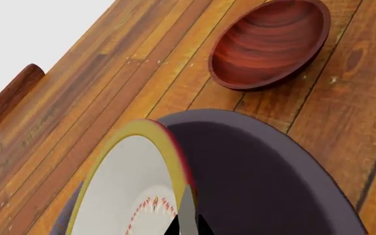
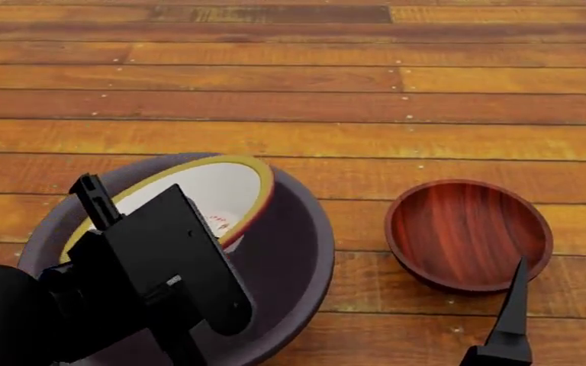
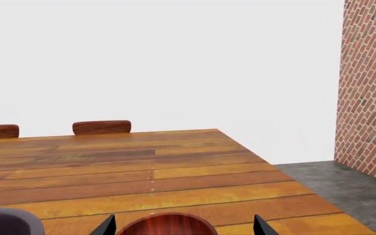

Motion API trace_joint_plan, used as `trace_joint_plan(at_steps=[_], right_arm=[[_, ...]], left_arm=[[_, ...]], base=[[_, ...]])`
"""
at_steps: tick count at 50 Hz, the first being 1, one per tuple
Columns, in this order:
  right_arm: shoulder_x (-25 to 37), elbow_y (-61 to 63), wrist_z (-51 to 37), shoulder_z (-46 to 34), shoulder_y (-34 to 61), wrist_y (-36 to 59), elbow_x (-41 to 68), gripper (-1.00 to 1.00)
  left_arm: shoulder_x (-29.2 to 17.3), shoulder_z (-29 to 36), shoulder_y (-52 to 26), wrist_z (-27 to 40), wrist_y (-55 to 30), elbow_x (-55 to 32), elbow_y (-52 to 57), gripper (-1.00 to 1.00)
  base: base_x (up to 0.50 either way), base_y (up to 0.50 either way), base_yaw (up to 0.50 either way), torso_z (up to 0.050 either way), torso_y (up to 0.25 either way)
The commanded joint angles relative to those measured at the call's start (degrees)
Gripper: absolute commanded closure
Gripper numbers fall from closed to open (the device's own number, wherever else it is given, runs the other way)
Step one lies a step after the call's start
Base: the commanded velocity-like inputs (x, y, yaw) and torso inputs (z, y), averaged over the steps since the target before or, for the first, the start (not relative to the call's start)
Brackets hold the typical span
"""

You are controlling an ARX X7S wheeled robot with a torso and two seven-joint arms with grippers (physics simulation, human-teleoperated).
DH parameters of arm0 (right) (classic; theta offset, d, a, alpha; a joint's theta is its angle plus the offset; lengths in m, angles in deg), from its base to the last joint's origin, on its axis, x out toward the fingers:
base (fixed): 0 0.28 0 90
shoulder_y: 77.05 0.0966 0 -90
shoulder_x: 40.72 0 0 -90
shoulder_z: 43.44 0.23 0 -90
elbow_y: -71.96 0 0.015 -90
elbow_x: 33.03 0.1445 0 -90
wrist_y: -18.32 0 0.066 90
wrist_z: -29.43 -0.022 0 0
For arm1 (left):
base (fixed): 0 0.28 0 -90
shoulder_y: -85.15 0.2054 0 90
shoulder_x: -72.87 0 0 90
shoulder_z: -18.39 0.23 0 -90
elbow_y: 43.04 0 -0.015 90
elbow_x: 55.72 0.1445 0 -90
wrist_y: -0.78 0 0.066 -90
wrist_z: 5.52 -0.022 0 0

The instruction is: Stack the bowls from largest to smallest.

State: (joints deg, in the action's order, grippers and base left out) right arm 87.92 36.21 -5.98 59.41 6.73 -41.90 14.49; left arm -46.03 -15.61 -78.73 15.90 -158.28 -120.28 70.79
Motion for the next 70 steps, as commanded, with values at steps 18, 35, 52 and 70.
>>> trace_joint_plan(at_steps=[18, 35, 52, 70], right_arm=[[-1.27, -1.04, 1.34, 1.75, -0.78, -1.97, -0.92, -1.00], [-0.97, -0.95, 0.98, 1.71, -0.87, -2.17, -0.65, -1.00], [-1.02, -1.50, 0.73, 0.88, -0.48, -2.31, -0.84, -1.00], [-0.68, -1.75, 0.43, 1.11, -0.82, -2.53, -0.62, -1.00]], left_arm=[[1.52, 1.49, 0.85, -6.44, 3.75, 6.41, -7.60, 1.00], [1.56, -0.57, -1.17, -4.43, 0.69, 2.00, -3.90, -1.00], [1.83, -10.32, -4.18, 3.52, -4.47, -13.43, -4.30, -1.00], [-2.08, -19.52, -4.21, 16.32, -1.84, -30.08, -4.04, -1.00]], base=[[0.00, 0.00, 0.00, 0.000, 0.001], [0.00, 0.00, 0.00, 0.000, 0.000], [0.00, 0.00, 0.00, 0.000, 0.000], [0.00, 0.00, 0.00, 0.000, 0.000]])
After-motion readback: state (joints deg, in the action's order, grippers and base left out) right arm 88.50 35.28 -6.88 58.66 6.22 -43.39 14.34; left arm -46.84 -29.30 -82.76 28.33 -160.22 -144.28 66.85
